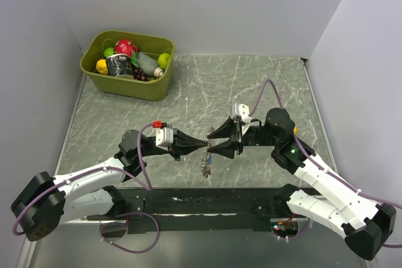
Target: Put the keys on the keyring
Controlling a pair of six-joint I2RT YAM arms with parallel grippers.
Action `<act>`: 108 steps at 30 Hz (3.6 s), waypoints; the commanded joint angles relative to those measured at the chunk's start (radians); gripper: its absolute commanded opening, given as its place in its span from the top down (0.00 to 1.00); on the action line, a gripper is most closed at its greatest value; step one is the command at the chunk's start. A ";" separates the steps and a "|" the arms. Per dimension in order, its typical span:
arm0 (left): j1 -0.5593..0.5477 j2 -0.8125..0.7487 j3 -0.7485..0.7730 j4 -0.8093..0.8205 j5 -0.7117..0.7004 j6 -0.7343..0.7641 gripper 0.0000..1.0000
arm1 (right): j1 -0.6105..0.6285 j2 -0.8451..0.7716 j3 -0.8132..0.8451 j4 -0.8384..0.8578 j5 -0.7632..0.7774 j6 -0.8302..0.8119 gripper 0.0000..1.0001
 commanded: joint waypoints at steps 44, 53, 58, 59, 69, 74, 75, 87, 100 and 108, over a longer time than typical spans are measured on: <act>-0.003 -0.035 0.177 -0.371 -0.013 0.225 0.99 | 0.001 0.151 0.158 -0.248 0.081 -0.178 1.00; -0.004 -0.049 0.134 -0.284 -0.022 0.197 0.99 | -0.001 0.099 0.115 -0.187 0.121 -0.141 0.80; -0.003 -0.056 0.117 -0.273 -0.031 0.191 0.99 | -0.001 0.056 0.077 -0.142 0.167 -0.118 0.49; -0.003 -0.059 0.114 -0.270 -0.032 0.190 0.99 | 0.001 0.042 0.074 -0.140 0.172 -0.117 0.46; -0.003 -0.105 0.080 -0.240 -0.062 0.176 0.99 | -0.001 -0.026 0.043 -0.091 0.205 -0.084 0.14; -0.003 -0.110 0.076 -0.242 -0.068 0.179 0.99 | -0.001 -0.064 0.034 -0.091 0.237 -0.078 0.05; -0.003 -0.109 0.077 -0.247 -0.066 0.180 0.99 | -0.001 -0.069 0.023 -0.082 0.241 -0.077 0.04; -0.003 -0.105 0.071 -0.240 -0.088 0.177 0.99 | -0.001 -0.084 0.009 -0.074 0.271 -0.067 0.00; -0.003 0.074 0.120 -0.127 -0.106 0.093 0.99 | -0.002 -0.139 -0.040 -0.068 0.354 -0.064 0.00; -0.006 0.270 0.181 0.112 -0.026 -0.028 0.99 | -0.002 -0.167 -0.052 -0.074 0.395 -0.072 0.00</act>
